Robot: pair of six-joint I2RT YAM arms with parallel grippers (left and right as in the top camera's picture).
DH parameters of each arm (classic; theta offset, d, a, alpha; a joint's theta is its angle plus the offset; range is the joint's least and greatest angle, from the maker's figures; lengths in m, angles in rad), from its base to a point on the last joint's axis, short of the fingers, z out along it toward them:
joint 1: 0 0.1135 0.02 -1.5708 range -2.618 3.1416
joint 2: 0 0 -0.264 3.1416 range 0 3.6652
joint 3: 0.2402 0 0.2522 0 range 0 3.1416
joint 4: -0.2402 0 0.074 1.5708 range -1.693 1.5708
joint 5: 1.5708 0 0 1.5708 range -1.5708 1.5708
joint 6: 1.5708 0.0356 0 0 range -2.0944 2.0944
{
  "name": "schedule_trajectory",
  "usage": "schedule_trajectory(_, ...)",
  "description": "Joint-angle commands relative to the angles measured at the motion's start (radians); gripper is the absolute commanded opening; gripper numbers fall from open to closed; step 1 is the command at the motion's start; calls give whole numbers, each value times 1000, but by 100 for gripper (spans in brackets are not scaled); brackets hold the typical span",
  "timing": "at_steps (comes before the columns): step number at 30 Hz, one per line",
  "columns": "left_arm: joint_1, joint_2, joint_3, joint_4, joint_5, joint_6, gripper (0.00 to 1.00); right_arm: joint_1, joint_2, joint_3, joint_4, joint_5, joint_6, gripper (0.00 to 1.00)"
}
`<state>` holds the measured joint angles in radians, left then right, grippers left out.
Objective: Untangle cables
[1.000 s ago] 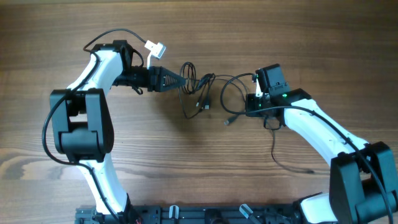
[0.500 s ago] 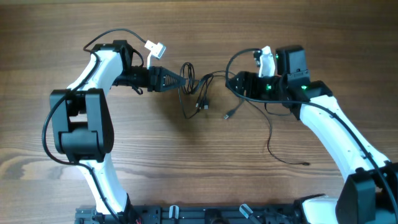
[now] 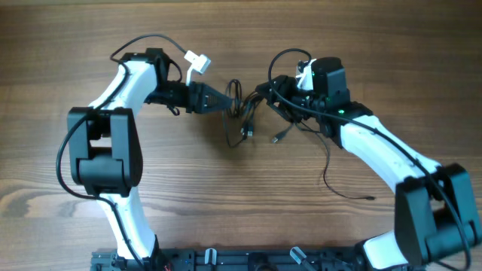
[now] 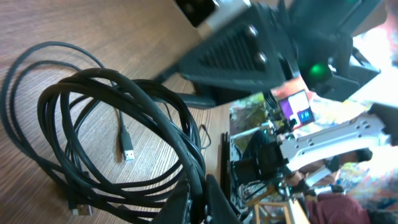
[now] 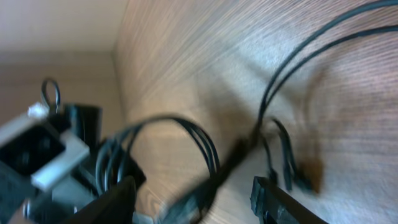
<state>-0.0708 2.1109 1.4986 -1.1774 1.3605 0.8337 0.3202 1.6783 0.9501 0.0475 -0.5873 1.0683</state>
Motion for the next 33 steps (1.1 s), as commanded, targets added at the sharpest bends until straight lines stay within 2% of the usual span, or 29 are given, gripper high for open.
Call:
schedule_trajectory(1, -24, -9, 3, 11, -17, 23, 5, 2, 63, -13, 60, 24, 87, 55)
schedule_trajectory(3, -25, -9, 3, 14, -20, 23, 6, 2, 84, -13, 80, 33, 86, 41)
schedule_trajectory(4, -24, -9, 3, 14, -20, 23, 8, 2, 99, -13, 88, 34, 86, 28)
schedule_trajectory(9, -21, -9, 3, 17, -38, 22, 9, 2, 103, -13, 88, 26, 80, 4)
schedule_trajectory(12, -21, -9, 3, 43, -55, -25, 8, 2, 103, -13, 90, 14, 56, 4)
schedule_trajectory(15, -21, -9, 3, 159, -153, -249, 4, 2, 103, -13, 90, -30, 34, 4)
schedule_trajectory(19, -21, -9, 3, 280, -348, -541, 5, 2, 103, -13, 89, -84, -68, 4)
schedule_trajectory(20, -21, -9, 3, 293, -397, -592, 12, 2, 103, -13, 85, -93, -92, 4)
schedule_trajectory(22, -21, -9, 3, 299, -489, -667, 41, 3, 103, -13, 66, -102, -122, 4)
schedule_trajectory(23, -21, -9, 3, 299, -517, -687, 66, 6, 103, -13, 58, -102, -132, 4)
schedule_trajectory(25, -21, -9, 3, 295, -528, -693, 80, 10, 102, -13, 52, -103, -158, 4)
schedule_trajectory(29, -19, -16, 3, 280, -451, -656, 78, 20, 62, -12, 34, -98, -179, 5)
schedule_trajectory(33, -6, -55, 3, 166, -197, -358, 73, 20, -30, -6, -33, -25, -253, 5)
